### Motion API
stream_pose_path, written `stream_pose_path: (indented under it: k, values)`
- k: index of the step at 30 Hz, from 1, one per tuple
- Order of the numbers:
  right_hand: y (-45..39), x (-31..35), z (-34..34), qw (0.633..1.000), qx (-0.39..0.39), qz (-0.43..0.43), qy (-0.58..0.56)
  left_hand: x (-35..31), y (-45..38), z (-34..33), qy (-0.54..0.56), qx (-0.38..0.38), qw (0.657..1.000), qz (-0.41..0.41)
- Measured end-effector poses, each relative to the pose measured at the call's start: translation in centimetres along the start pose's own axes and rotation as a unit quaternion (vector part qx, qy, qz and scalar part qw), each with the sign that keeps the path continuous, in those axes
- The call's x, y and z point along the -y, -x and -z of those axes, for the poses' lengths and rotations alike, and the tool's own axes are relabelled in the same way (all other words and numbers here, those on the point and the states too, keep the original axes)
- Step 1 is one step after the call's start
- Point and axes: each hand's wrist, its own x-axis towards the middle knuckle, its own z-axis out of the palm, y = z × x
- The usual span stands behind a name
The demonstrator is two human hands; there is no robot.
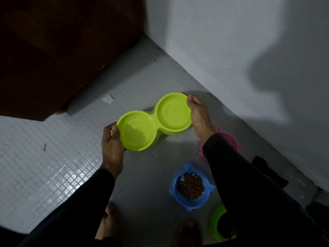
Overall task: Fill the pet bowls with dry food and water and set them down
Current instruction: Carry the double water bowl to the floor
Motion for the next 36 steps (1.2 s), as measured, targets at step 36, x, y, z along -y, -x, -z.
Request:
stream_pose_path:
  k: [36]
  values:
    - [-2.5, -2.1, -1.1, 0.94, 0.07, 0.063, 0.326, 5.3, -0.7, 1.8, -0.062, 0.002, 0.998, 0.008]
